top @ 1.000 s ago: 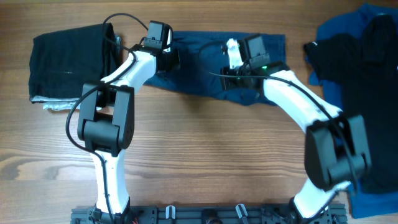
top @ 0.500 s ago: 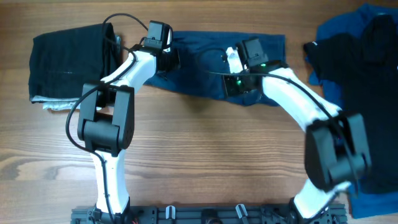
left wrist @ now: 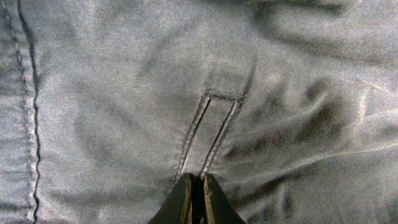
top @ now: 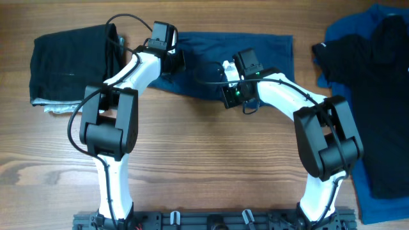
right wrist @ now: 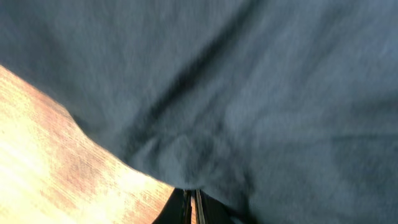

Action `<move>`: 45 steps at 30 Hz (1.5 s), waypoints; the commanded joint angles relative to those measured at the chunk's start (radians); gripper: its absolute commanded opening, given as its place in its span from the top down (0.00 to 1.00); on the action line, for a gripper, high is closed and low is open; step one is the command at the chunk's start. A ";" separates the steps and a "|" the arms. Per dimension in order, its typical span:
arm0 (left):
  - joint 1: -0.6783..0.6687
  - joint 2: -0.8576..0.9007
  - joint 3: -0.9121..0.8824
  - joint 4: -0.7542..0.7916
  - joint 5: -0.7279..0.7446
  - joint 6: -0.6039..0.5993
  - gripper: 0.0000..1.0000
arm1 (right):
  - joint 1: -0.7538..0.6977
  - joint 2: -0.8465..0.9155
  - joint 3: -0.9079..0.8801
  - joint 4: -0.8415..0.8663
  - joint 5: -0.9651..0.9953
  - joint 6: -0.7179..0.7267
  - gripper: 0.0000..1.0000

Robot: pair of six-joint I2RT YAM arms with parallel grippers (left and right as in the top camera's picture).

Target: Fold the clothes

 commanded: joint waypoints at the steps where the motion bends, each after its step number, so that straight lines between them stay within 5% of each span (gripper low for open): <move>1: 0.003 0.008 -0.020 -0.021 -0.010 -0.002 0.92 | -0.005 -0.029 0.075 -0.088 0.006 -0.014 0.96; 7: 0.003 0.008 -0.020 -0.030 -0.010 -0.002 0.92 | -0.009 -0.138 0.129 -0.019 0.063 -0.017 0.96; 18: 0.003 0.008 -0.020 -0.077 -0.011 -0.001 0.92 | -0.009 0.149 0.129 0.172 0.119 -0.013 0.96; 23: 0.003 0.008 -0.020 -0.080 -0.011 0.002 0.95 | -0.020 0.013 0.237 0.066 0.122 -0.009 0.96; 28: 0.003 0.008 -0.020 -0.080 -0.010 0.001 0.95 | -0.042 -0.051 0.249 0.137 0.173 -0.010 0.95; 45: 0.003 0.008 -0.020 -0.050 -0.010 -0.002 0.96 | -0.049 0.190 0.274 0.281 0.127 0.040 0.96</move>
